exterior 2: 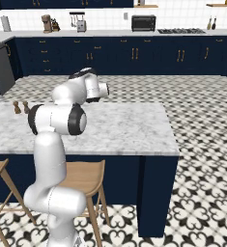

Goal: Take a straw from the drawer in front and place it inside the glass cup on the dining counter.

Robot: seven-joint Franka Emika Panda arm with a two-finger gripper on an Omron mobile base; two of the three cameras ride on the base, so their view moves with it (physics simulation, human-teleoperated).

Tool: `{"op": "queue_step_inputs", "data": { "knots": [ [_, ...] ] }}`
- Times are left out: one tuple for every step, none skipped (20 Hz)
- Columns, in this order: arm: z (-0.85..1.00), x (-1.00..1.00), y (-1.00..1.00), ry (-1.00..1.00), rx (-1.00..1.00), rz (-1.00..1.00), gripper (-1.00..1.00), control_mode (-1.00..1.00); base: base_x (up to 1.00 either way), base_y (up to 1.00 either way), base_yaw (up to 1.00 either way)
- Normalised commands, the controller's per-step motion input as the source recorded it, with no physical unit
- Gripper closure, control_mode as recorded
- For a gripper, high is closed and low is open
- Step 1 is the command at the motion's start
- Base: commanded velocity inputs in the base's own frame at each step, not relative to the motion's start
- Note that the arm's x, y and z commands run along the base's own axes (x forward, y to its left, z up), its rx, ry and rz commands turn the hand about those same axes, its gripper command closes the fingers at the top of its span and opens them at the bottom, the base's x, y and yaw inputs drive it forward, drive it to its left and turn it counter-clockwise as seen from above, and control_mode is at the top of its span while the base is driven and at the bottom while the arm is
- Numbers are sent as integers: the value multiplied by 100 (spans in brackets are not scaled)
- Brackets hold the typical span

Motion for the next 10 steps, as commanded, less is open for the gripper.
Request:
{"op": "queue_step_inputs", "data": {
  "knots": [
    [-2,5,0,0,2,0,100,-100,0,0,0],
    [-1,0,0,0,3,0,100,-100,0,0,0],
    [-7,-2,0,0,3,0,100,-100,0,0,0],
    [-11,-15,0,0,4,0,100,-100,0,0,0],
    [-16,-28,0,0,5,0,100,-100,0,0,0],
    [-19,-31,0,0,5,0,100,-100,0,0,0],
    [-19,-22,0,0,7,0,100,-100,0,0,0],
    [-21,-18,0,0,7,0,100,-100,0,0,0],
    [-24,-16,0,0,6,0,100,-100,0,0,0],
    [-25,-9,0,0,6,0,100,-100,0,0,0]
  ]
}}
